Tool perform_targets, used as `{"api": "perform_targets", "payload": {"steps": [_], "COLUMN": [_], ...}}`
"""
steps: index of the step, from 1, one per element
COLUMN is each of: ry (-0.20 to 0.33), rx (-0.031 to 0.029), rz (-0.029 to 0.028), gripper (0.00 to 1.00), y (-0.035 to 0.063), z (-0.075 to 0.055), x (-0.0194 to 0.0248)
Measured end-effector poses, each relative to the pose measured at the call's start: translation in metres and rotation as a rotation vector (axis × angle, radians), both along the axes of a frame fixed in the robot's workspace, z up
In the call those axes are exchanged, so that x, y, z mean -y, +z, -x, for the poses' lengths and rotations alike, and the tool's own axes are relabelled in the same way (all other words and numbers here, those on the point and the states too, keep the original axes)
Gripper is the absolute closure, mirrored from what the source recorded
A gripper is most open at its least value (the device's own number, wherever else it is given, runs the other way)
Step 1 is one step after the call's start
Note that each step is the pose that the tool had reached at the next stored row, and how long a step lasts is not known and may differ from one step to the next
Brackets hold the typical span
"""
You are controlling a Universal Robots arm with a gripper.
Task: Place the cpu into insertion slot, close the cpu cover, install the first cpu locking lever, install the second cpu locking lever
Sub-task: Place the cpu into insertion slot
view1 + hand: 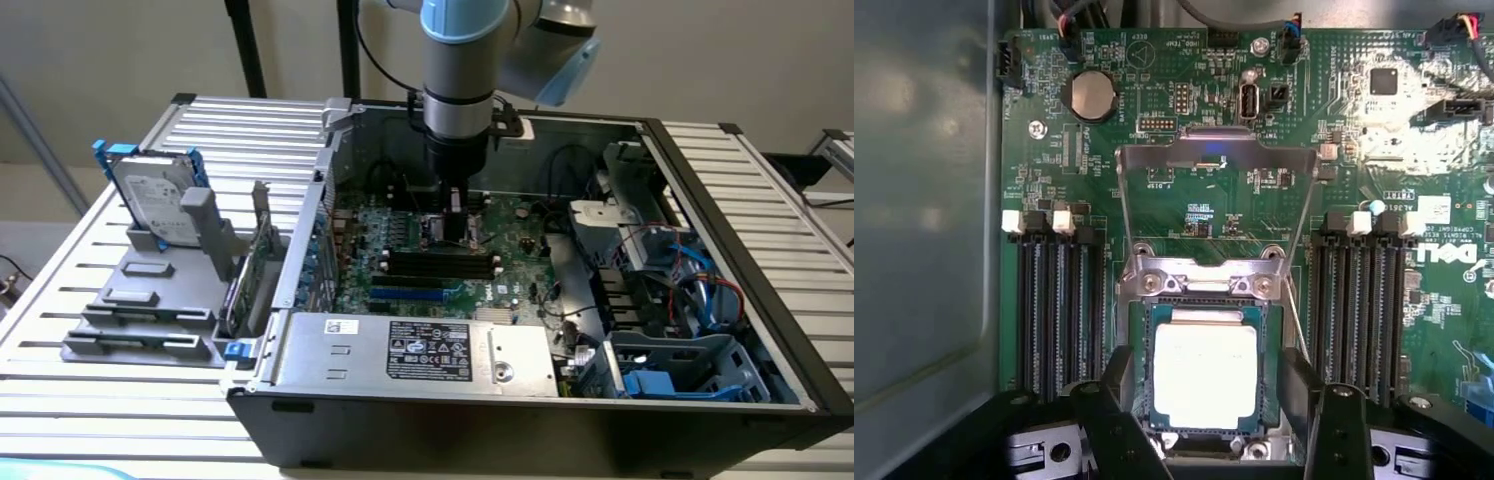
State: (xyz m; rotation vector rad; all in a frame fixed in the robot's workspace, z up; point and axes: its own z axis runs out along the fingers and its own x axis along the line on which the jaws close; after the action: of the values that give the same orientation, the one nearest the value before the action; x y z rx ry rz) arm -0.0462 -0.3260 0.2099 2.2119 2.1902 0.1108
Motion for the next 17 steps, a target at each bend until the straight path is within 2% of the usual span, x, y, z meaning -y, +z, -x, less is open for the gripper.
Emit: {"api": "perform_targets", "payload": {"steps": [3,6,10,13,17], "ry": [0.000,0.000,0.000,0.000,0.000], "rx": [0.0000,0.0001,0.0000,0.0001,0.0000], "rz": [-0.0017,-0.0034,-0.0043,-0.0054,-0.0078], "gripper": [0.32,0.34,0.58,0.64,0.88], "y": [0.0087,0.0137,0.0170,0.0190,0.0201], "z": [0.003,0.011,0.030,0.042,0.048], "x": [0.0002,0.0010,0.0036,0.0046,0.0047]}}
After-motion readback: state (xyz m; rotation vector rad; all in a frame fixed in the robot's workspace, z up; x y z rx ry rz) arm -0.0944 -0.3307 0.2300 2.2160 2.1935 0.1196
